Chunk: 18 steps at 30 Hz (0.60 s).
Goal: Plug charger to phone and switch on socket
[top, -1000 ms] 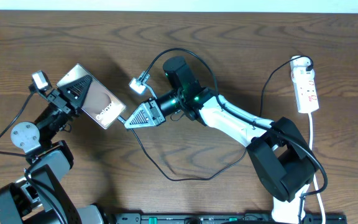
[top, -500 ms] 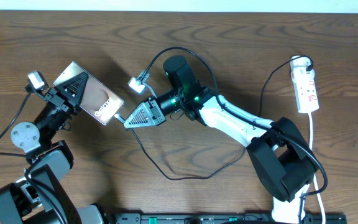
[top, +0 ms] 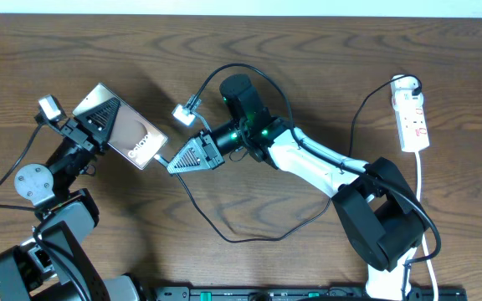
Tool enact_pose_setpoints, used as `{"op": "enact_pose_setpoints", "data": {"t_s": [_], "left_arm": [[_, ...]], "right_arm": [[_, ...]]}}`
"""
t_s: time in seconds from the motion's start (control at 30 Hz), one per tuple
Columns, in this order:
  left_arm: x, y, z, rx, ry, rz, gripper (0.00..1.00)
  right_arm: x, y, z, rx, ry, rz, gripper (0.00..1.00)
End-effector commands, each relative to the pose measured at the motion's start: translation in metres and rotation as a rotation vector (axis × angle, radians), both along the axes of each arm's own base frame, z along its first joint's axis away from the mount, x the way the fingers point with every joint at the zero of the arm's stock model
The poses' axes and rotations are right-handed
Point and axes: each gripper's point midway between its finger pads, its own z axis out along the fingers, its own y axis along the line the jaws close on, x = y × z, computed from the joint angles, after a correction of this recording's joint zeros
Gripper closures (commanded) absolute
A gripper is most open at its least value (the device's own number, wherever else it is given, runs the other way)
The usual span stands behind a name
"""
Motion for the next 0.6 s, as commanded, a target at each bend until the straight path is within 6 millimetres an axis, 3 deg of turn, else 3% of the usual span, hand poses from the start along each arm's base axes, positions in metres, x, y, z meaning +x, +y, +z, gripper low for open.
{"op": "enact_pose_setpoints", "data": {"t_s": [0.0, 0.57], "left_arm": [[-0.0037, -0.004, 0.0054, 0.004, -0.013, -0.02, 0.93], [-0.0057, -0.0063, 0.0062, -0.013, 0.001, -0.04, 0.93]], "right_arm": [[0.0006, -0.0025, 0.0109, 0.021, -0.01, 0.011, 0.99], [0.0022, -0.0023, 0.0103, 0.018, -0.011, 0.003, 0.99]]}}
